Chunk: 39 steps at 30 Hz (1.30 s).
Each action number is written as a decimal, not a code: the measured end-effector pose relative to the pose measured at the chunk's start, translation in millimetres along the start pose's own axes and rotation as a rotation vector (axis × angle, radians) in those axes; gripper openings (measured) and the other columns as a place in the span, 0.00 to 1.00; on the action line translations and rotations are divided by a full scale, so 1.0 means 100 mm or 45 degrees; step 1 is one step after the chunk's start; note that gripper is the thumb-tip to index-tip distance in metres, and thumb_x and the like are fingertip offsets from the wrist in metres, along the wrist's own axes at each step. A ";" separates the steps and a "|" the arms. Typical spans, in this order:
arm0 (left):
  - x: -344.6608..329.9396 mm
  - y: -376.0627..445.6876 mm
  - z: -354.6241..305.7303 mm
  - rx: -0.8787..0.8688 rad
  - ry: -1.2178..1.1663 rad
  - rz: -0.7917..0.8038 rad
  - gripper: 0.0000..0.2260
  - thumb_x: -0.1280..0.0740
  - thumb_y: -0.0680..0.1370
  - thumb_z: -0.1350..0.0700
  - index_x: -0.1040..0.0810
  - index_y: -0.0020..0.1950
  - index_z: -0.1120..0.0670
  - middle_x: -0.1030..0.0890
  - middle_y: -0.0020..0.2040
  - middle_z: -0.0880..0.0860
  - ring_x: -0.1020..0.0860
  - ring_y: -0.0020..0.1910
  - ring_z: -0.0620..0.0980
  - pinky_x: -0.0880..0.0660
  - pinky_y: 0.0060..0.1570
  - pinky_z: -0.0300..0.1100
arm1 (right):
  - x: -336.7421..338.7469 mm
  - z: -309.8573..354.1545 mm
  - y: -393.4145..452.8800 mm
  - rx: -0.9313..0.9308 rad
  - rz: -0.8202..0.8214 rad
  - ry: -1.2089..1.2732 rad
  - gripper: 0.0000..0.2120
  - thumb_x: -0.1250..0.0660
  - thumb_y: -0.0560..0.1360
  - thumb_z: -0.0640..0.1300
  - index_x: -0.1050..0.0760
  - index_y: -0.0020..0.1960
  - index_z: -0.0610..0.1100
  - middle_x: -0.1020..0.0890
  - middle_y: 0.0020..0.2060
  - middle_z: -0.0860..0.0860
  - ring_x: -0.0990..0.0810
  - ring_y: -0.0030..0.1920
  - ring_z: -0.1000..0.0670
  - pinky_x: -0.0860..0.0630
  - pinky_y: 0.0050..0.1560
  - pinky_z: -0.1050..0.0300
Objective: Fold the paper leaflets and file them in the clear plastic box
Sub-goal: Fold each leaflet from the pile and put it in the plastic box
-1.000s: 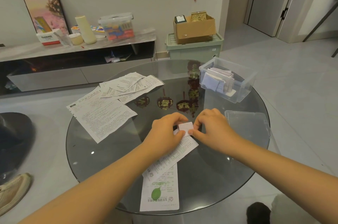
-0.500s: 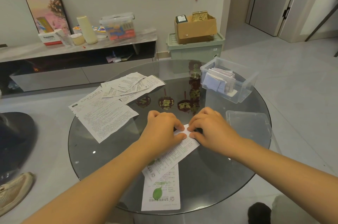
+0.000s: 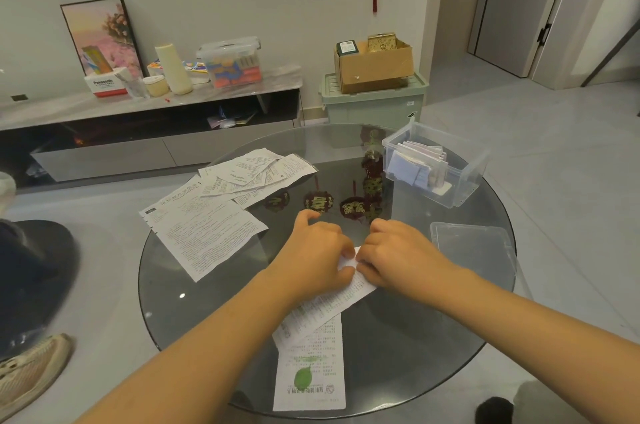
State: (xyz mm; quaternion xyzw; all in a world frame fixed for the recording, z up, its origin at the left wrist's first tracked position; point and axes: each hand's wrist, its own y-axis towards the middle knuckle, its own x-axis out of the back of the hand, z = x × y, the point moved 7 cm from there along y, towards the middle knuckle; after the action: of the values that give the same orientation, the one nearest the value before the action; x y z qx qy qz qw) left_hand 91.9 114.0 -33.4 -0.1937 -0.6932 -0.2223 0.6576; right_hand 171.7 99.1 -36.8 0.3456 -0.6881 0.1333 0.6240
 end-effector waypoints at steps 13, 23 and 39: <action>0.00 0.04 0.02 0.012 -0.054 -0.062 0.12 0.40 0.78 0.51 0.20 0.56 0.47 0.20 0.48 0.46 0.26 0.52 0.43 0.56 0.70 0.42 | -0.04 -0.15 0.02 -0.089 0.042 0.344 0.15 0.41 0.78 0.55 0.20 0.51 0.48 0.19 0.44 0.53 0.32 0.45 0.54 0.39 0.42 0.63; 0.04 0.08 0.19 0.203 -0.561 -0.199 0.05 0.34 0.77 0.51 0.19 0.49 0.47 0.21 0.46 0.42 0.26 0.47 0.39 0.35 0.59 0.36 | -0.08 -0.43 0.04 -0.400 0.059 0.707 0.13 0.40 0.76 0.56 0.20 0.50 0.52 0.19 0.42 0.58 0.32 0.46 0.59 0.27 0.47 0.58; 0.46 0.70 0.22 0.464 -1.457 -0.172 0.02 0.28 0.73 0.56 0.16 0.43 0.49 0.16 0.40 0.47 0.19 0.39 0.42 0.24 0.42 0.33 | 0.27 -1.12 0.10 -0.848 -0.058 1.382 0.11 0.38 0.78 0.46 0.22 0.38 0.52 0.19 0.38 0.50 0.23 0.40 0.51 0.25 0.46 0.55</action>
State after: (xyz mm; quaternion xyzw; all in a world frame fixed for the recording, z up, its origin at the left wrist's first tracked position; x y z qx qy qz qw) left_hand 110.3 183.4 15.9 -0.1223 -0.9746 -0.0019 0.1874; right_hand 251.6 167.2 12.3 0.0309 -0.2710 0.0552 0.9605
